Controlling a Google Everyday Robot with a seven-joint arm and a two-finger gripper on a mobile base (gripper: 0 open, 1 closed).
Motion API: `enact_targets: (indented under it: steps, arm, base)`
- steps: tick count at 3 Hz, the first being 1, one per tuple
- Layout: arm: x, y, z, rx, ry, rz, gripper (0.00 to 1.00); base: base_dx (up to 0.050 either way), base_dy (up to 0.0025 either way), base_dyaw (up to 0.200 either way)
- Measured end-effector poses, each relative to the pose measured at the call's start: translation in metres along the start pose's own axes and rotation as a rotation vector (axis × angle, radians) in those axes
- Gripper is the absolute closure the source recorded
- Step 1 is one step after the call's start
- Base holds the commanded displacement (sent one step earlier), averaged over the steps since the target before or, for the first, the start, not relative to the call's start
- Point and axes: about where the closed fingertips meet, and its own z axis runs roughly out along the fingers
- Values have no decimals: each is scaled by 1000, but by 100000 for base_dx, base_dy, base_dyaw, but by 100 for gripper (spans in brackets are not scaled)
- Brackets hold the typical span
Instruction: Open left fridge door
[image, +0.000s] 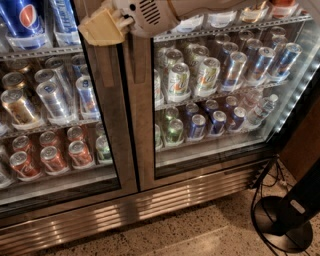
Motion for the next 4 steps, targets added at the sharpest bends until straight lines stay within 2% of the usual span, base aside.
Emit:
enact_targets:
  steps: [1, 2, 3, 4]
  arm:
    - [0, 0, 0, 0, 0, 0, 100]
    - [0, -1, 0, 2, 6, -8, 100]
    - [0, -1, 0, 2, 5, -8, 100]
    - [-6, 5, 10, -32, -9, -13, 98]
  base:
    - [0, 0, 0]
    - [-4999, -1, 11]
    - [0, 0, 0]
    - [0, 0, 0]
